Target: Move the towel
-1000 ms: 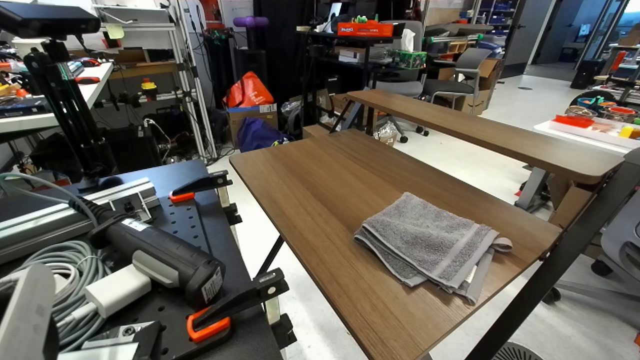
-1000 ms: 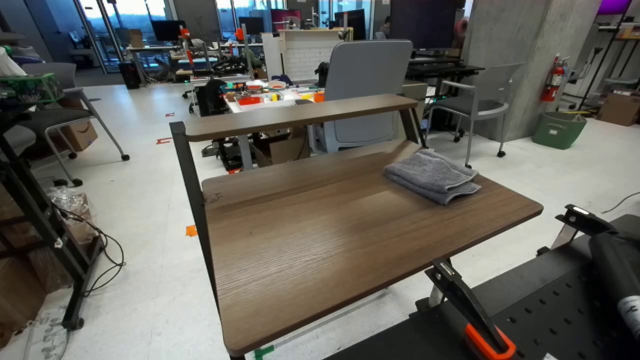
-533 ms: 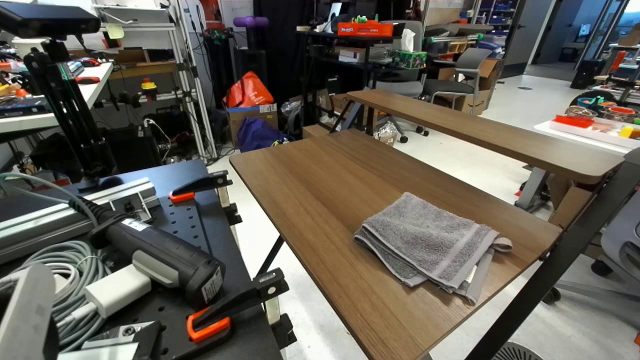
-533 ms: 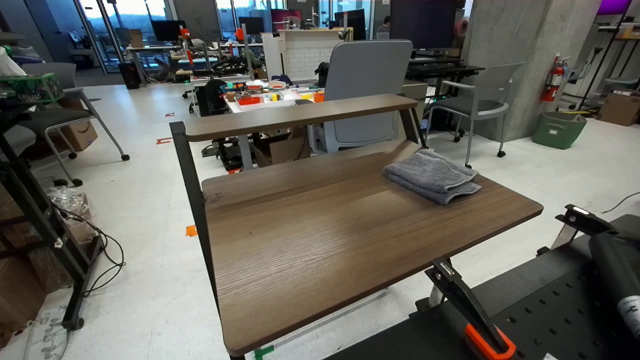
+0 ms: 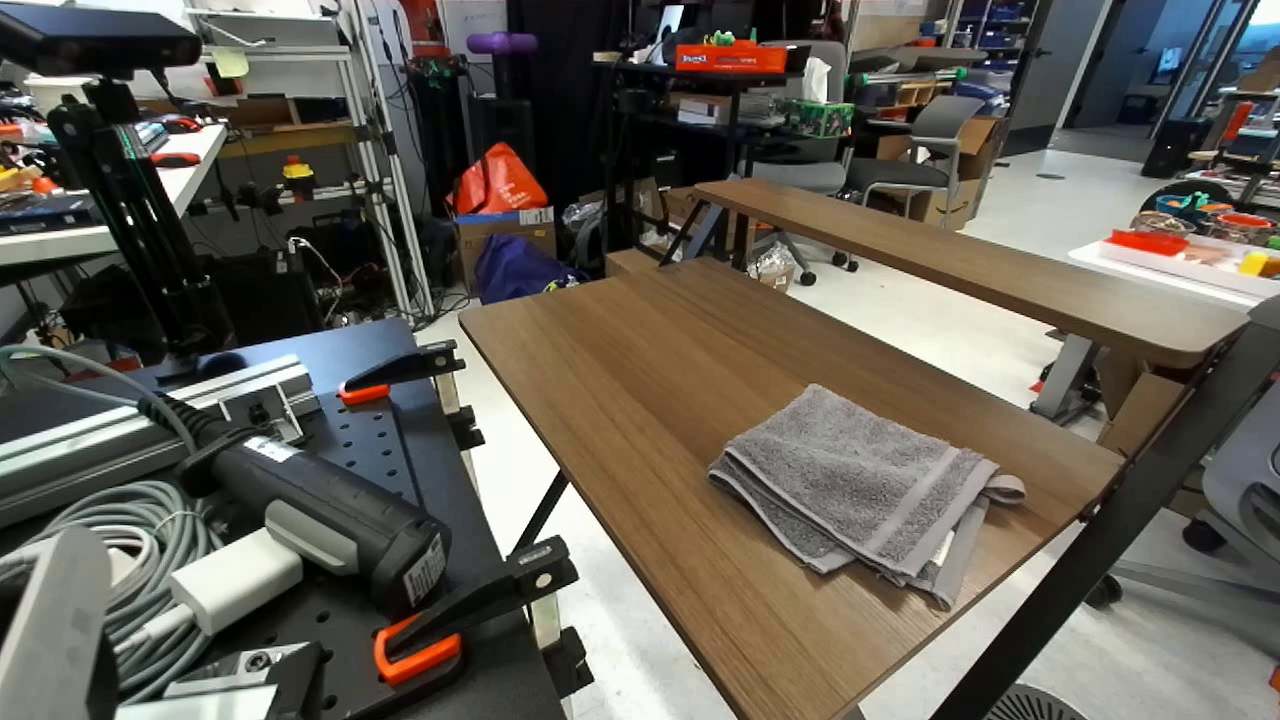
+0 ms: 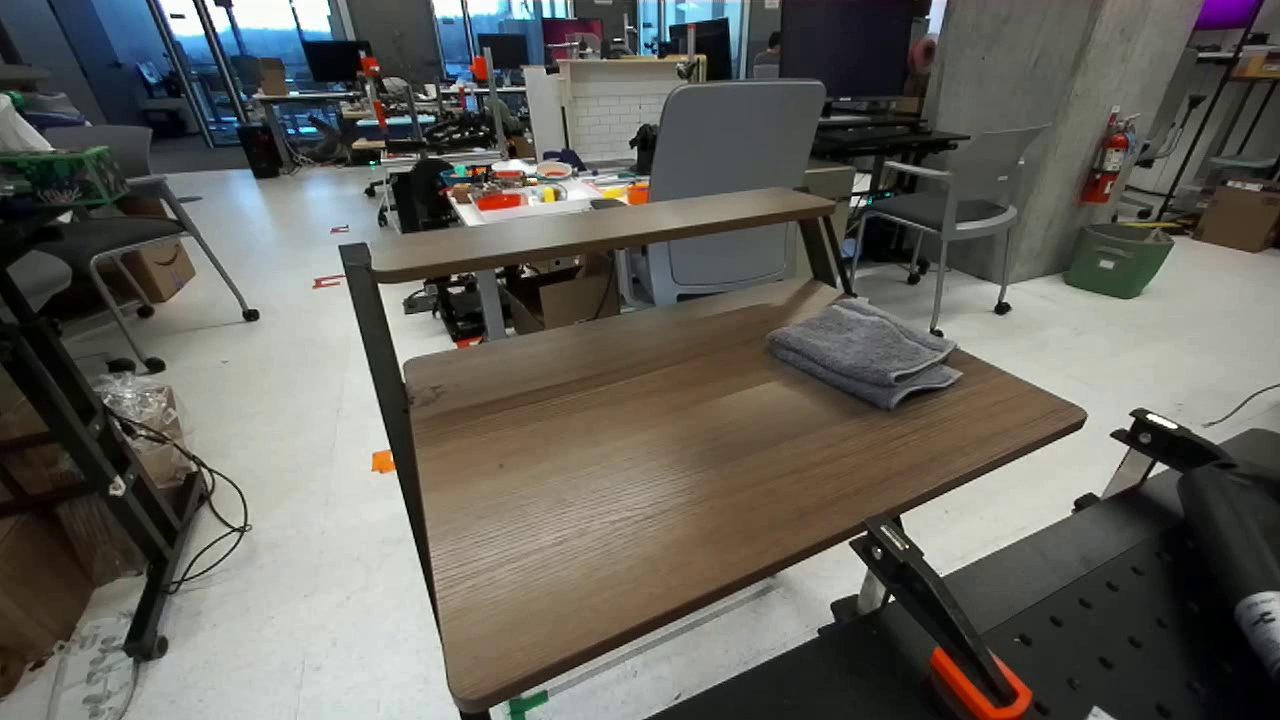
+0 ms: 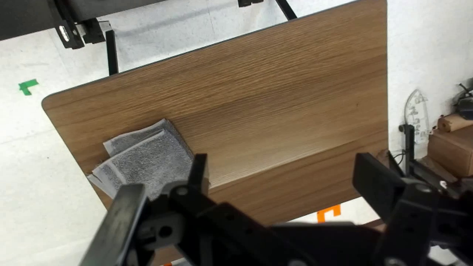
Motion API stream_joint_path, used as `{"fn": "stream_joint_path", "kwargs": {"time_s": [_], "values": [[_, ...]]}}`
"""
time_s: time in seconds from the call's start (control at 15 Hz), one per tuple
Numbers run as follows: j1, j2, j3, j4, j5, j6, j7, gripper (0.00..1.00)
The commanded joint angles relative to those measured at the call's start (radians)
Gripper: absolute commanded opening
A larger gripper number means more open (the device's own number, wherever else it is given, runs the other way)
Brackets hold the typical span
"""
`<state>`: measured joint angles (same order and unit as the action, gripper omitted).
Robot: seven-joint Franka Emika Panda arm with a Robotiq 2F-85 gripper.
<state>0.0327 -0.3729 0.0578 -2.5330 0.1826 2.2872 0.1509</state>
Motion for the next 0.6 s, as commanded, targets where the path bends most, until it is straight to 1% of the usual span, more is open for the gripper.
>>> {"fn": "stream_joint_path", "kwargs": {"time_s": [0.0,0.2,0.4,0.53], "values": [[-0.046,0.215,-0.013,0.108,-0.036,0.087,0.056,1.0],[-0.073,0.379,-0.035,0.193,-0.069,0.146,0.117,1.0],[-0.08,0.535,-0.072,0.288,-0.11,0.17,0.183,1.0],[-0.08,0.647,-0.105,0.373,-0.111,0.154,0.206,1.0]]}}
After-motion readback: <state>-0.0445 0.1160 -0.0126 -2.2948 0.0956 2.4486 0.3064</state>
